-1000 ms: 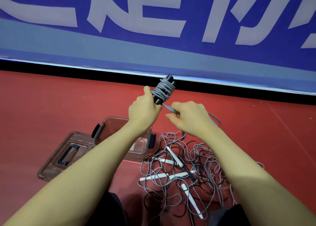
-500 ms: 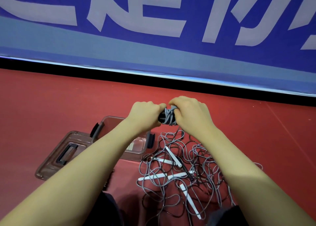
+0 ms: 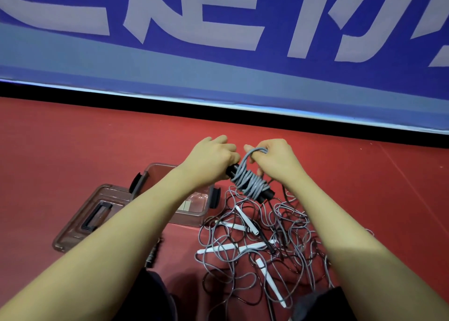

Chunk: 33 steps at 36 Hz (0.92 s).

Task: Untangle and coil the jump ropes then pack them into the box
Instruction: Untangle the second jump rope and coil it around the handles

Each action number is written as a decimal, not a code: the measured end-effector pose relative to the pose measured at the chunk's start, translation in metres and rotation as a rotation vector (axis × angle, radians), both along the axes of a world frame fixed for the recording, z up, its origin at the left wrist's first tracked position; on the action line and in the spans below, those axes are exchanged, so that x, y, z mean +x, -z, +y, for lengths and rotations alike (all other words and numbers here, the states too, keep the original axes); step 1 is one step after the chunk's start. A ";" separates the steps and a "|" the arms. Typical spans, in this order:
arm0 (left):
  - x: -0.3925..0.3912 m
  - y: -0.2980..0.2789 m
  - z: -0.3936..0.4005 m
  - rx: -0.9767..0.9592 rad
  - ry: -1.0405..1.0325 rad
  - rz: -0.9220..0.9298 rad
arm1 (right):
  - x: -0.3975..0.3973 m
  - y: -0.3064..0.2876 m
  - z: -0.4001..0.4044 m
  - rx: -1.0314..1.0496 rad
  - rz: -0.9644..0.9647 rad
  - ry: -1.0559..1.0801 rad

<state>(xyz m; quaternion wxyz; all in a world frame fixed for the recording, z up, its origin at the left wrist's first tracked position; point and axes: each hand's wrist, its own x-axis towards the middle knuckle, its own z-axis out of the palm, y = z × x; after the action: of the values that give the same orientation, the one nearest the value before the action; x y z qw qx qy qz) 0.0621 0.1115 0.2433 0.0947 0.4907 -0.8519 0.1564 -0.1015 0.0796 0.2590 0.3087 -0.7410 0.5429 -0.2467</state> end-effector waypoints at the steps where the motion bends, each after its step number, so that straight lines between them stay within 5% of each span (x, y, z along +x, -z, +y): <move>1: 0.000 -0.001 0.000 0.001 0.036 0.011 | -0.002 0.000 -0.001 0.013 -0.004 0.008; 12: -0.002 0.003 0.001 -0.234 0.241 0.354 | 0.001 -0.001 -0.001 -0.074 0.053 0.001; 15: -0.003 0.000 0.005 -0.162 0.091 0.540 | 0.000 -0.002 0.002 -0.031 -0.016 0.026; 21: -0.015 -0.009 0.008 -0.026 -0.289 0.837 | 0.003 -0.004 0.008 -0.434 0.363 -0.062; 24: -0.021 -0.007 0.006 0.060 -0.367 0.957 | 0.005 0.002 0.005 -0.441 0.416 -0.115; 33: -0.013 0.005 -0.004 0.158 -0.620 0.821 | 0.009 0.005 0.010 -0.318 0.369 -0.183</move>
<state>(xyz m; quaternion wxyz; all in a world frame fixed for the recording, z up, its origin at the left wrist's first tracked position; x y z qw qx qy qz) 0.0487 0.1074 0.2384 0.3329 0.7466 -0.5685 -0.0929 -0.0921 0.0900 0.2541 0.1053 -0.8587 0.4751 -0.1604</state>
